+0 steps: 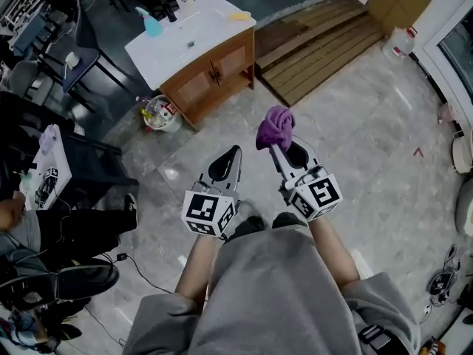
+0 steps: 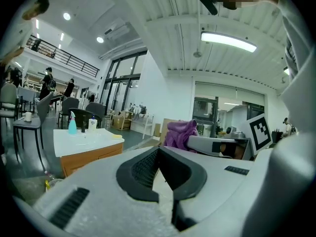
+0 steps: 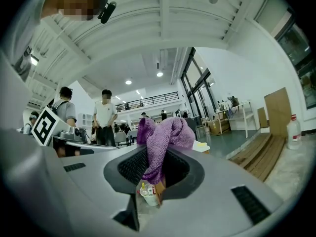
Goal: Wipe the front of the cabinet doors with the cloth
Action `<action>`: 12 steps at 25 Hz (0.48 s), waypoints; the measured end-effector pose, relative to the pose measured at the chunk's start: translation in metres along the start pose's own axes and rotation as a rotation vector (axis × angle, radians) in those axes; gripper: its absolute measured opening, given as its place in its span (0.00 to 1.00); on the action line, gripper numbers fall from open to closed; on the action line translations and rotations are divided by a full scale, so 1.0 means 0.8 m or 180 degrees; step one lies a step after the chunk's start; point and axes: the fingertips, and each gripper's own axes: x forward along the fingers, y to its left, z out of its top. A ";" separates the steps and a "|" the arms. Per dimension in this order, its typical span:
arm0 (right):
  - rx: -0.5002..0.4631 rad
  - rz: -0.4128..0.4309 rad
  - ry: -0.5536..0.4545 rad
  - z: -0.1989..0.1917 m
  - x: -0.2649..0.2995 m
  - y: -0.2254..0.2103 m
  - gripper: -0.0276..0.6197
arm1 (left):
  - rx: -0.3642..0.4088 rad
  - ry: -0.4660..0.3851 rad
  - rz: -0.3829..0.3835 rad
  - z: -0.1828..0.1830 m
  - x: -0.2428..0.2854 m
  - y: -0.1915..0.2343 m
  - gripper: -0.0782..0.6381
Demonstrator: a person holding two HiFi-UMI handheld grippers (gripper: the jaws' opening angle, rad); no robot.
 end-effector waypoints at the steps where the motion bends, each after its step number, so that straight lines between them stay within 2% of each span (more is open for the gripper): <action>1: -0.0004 -0.0020 0.0009 0.000 0.006 0.000 0.16 | -0.0007 0.0003 -0.0022 0.001 0.003 0.007 0.12; 12: 0.0042 -0.0159 0.0078 -0.012 0.069 -0.043 0.16 | -0.0082 0.0099 -0.0146 -0.004 0.061 0.059 0.12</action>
